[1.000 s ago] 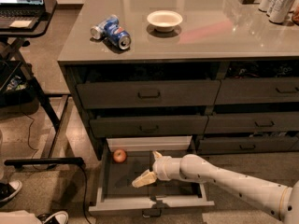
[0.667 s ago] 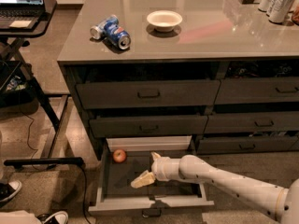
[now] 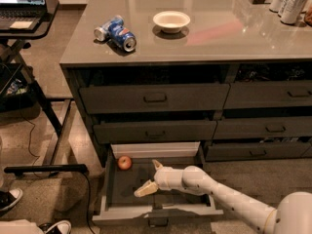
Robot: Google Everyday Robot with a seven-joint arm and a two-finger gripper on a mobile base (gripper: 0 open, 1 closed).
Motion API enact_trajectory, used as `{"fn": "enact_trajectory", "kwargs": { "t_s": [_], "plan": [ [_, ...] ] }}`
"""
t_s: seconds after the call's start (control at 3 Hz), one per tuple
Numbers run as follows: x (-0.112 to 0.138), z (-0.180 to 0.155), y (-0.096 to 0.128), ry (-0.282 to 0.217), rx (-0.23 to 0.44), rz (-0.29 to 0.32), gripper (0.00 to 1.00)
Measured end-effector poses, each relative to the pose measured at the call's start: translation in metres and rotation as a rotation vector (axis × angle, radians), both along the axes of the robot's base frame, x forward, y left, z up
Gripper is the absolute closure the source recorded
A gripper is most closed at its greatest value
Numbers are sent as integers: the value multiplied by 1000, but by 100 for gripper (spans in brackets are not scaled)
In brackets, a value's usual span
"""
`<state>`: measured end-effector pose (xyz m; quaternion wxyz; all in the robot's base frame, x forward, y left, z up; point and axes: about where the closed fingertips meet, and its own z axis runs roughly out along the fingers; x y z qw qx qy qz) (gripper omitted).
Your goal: Pick apple from bottom drawer and place on counter
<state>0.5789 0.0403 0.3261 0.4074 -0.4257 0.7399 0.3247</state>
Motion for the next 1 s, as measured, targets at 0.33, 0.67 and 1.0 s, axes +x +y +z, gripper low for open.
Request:
{"fn": "enact_trajectory", "kwargs": {
  "t_s": [0.33,0.67,1.0],
  "plan": [
    [19,-34,14,-74,1,32,0],
    [47,-61,23,-173,-26,55,0],
    [47,-61,23,-173,-26,55,0]
  ]
}}
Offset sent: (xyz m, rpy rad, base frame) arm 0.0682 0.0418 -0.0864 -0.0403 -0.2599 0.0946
